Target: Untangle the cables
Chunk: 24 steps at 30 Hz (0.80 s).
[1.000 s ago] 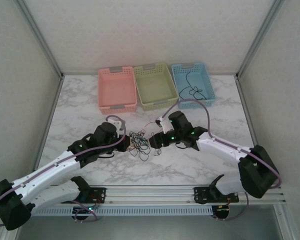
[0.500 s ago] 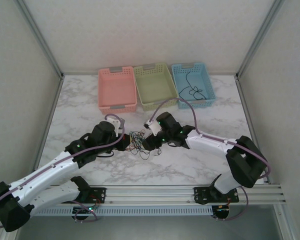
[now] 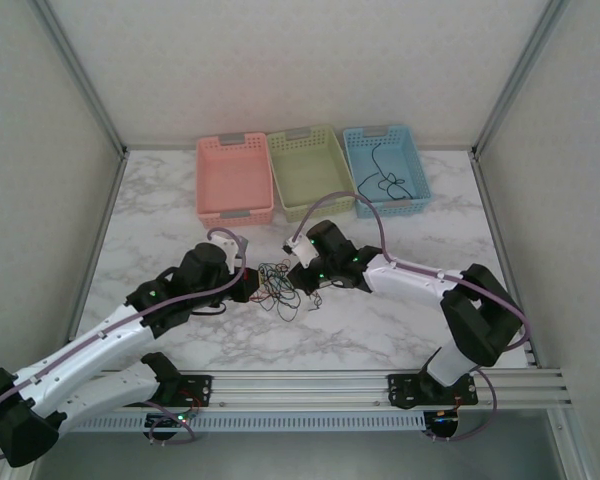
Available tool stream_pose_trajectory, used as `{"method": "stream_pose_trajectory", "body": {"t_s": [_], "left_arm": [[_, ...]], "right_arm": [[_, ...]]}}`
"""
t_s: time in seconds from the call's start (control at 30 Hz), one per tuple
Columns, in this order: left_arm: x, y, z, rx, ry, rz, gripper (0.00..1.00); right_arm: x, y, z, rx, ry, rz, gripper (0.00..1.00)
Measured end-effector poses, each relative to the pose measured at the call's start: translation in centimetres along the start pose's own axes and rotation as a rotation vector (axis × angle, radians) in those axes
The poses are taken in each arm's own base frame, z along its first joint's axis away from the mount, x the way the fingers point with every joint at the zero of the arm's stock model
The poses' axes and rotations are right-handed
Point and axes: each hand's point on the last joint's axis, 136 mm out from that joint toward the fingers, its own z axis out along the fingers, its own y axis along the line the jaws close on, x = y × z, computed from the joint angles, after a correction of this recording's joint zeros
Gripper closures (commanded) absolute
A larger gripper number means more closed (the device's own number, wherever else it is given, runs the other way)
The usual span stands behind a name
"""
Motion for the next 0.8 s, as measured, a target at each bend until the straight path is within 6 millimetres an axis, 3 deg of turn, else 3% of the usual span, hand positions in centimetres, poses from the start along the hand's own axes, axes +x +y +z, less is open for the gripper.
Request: {"method": "stream_pose_trajectory", "body": {"t_s": [0.07, 0.2, 0.27, 0.5, 0.67, 0.8], "left_arm": [[0.0, 0.0, -0.1, 0.001, -0.002, 0.0, 0.94], [-0.2, -0.1, -0.6, 0.001, -0.011, 0.0, 0.43], [-0.6, -0.1, -1.0, -0.009, -0.024, 0.002, 0.34], [-3.7, 0.0, -4.2, -0.074, -0.141, 0.009, 0.21], [-3.9, 0.3, -4.9, -0.098, -0.145, 0.029, 0.26], [-3.3, -1.1, -4.9, -0.022, -0.108, 0.059, 0.29]], "right_arm": [[-0.2, 0.3, -0.5, -0.007, -0.012, 0.002, 1.0], [-1.2, 1.1, -2.5, -0.021, -0.072, 0.001, 1.0], [-2.1, 1.5, -3.9, -0.03, -0.113, 0.02, 1.0], [-5.2, 0.7, -8.9, -0.038, -0.209, 0.213, 1.0], [-7.0, 1.1, -11.3, -0.079, -0.211, 0.328, 1.0], [-6.8, 2.6, -11.9, -0.16, -0.176, 0.394, 1.0]]}}
